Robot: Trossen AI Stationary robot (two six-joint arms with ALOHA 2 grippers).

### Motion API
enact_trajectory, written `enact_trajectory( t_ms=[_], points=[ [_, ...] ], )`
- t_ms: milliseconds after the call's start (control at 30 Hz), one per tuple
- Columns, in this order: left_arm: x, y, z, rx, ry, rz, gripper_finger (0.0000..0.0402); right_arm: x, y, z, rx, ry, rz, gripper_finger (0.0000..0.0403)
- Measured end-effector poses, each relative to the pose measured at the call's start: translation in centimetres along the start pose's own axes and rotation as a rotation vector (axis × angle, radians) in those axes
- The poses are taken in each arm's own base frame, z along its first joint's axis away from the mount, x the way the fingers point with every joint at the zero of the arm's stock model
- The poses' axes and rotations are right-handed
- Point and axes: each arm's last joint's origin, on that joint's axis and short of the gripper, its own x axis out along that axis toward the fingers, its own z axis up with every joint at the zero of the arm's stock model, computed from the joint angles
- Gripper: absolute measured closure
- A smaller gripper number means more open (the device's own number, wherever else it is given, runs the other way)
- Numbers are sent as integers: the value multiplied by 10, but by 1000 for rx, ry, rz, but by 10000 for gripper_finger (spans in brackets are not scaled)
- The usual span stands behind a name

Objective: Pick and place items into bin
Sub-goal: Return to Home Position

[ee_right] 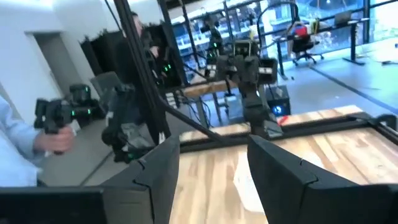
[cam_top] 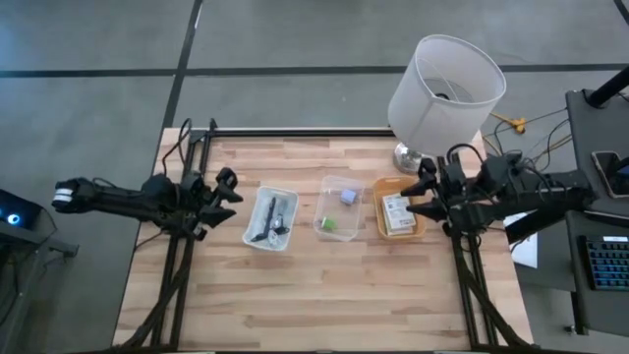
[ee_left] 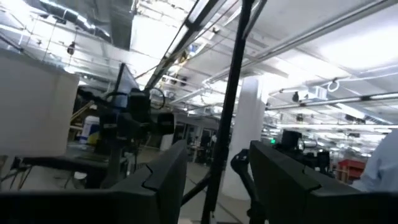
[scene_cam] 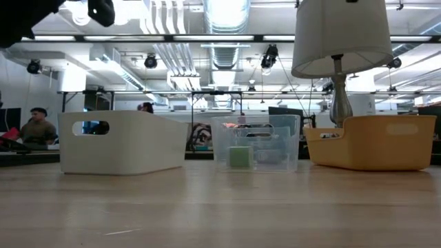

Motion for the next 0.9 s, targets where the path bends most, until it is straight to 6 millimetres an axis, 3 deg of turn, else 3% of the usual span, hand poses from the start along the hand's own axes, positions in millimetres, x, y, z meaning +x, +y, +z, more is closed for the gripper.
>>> enact_trajectory(
  t_ms=[167,267,500,900],
  points=[
    [-19,2,-10,-1,43,16,242,-16,-4,-8,-29,71,-101,227],
    [-33,1,-17,-26,62,24,242,-26,-4,-13,-43,52,-65,227],
    [-60,1,-31,-17,-10,28,242,-43,-12,-44,-50,-34,-31,227],
    [-68,3,-38,-29,42,90,242,-52,-29,-101,-44,-103,-9,227]
  ],
)
